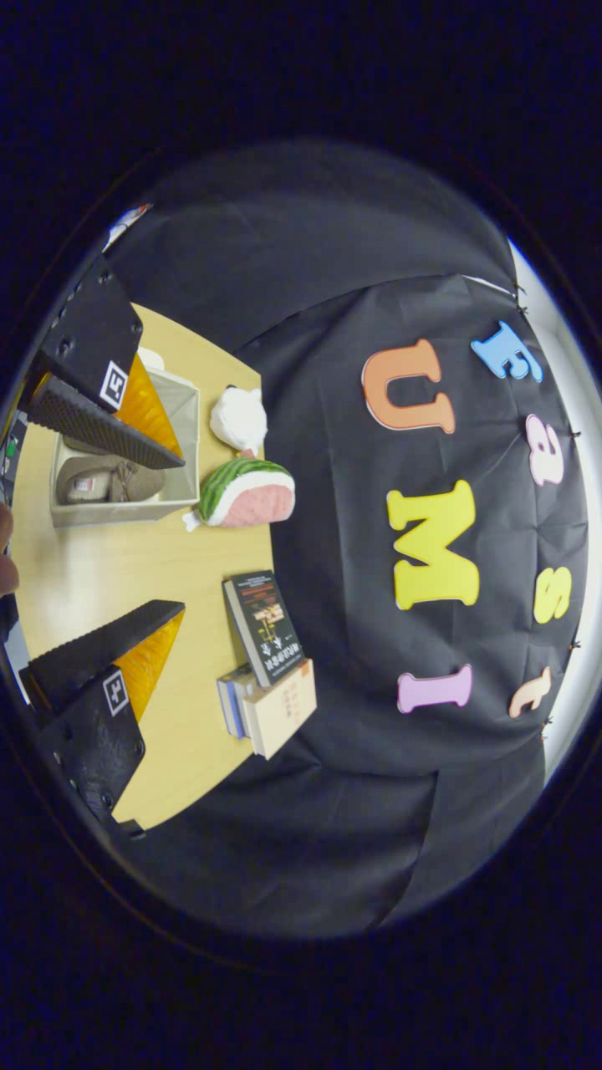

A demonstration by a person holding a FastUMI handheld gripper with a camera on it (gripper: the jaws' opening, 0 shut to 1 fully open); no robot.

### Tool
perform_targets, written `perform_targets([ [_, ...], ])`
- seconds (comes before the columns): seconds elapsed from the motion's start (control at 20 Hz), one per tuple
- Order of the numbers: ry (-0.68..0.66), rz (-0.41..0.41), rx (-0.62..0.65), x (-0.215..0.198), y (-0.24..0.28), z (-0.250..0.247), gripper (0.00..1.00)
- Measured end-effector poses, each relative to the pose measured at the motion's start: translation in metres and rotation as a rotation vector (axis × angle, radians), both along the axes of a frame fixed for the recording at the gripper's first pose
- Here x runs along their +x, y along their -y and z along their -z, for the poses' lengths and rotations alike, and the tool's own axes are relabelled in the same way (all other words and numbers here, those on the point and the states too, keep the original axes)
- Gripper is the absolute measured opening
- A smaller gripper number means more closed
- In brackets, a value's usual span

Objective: Open the storage box then place both shoes into the box .Put the left shoe in first, then the right shoe, with the right side of both shoes facing outward in a uniform manner.

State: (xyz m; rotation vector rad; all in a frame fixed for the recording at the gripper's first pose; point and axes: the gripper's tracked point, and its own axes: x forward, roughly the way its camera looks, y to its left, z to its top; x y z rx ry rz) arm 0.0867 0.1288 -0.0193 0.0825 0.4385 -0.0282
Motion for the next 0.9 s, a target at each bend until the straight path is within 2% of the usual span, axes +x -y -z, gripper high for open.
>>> perform_targets([
  [0.2,0.137,0.037,-0.080,-0.031,0.047,-0.047,0.96],
  [0.4,0.222,0.054,-0.095,-0.056,0.078,-0.072,0.96],
  [0.65,0.253,0.062,-0.076,-0.079,0.099,-0.071,0.96],
  [0.9,0.257,0.056,-0.058,-0.083,0.106,-0.067,0.96],
])
